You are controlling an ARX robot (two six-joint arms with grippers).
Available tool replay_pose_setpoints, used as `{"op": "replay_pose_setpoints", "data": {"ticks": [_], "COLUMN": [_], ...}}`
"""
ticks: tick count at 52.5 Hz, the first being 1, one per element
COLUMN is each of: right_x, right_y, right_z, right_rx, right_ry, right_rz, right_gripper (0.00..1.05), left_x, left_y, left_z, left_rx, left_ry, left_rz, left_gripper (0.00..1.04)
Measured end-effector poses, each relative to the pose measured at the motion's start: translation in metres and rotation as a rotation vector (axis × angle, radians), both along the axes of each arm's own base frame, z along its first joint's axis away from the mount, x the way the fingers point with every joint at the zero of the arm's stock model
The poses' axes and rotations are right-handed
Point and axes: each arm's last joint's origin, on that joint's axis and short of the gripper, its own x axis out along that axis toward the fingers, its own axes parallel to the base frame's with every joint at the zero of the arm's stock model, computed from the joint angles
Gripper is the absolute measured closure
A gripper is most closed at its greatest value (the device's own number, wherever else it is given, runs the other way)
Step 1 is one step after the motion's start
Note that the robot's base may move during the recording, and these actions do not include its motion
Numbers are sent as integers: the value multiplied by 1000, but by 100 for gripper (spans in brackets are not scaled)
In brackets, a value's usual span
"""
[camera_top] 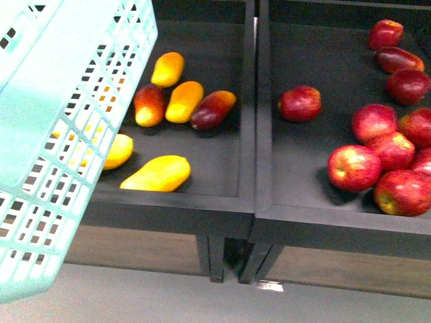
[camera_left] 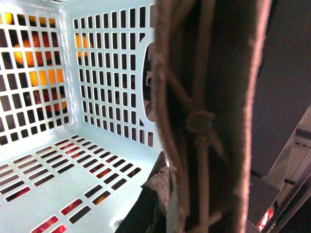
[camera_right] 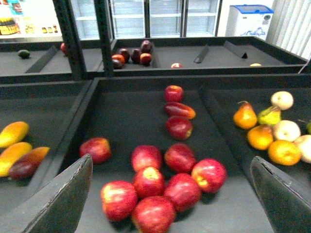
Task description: Pick mango and avocado into basket
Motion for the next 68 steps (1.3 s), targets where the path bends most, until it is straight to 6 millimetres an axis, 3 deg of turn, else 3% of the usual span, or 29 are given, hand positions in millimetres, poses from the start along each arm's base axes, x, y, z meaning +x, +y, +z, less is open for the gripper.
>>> {"op": "replay_pose_setpoints", "data": {"ticks": [68], "right_x": [0], "right_y": [0], "right_z": [0], "right_rx": [0], "right_ry": [0], "right_rz": [-1], "right_gripper": [9], "left_x": [0], "left_y": [0], "left_z": [0], "left_rx": [-2], "left_ry": [-1], "left_rz": [-1], "left_gripper": [100]}}
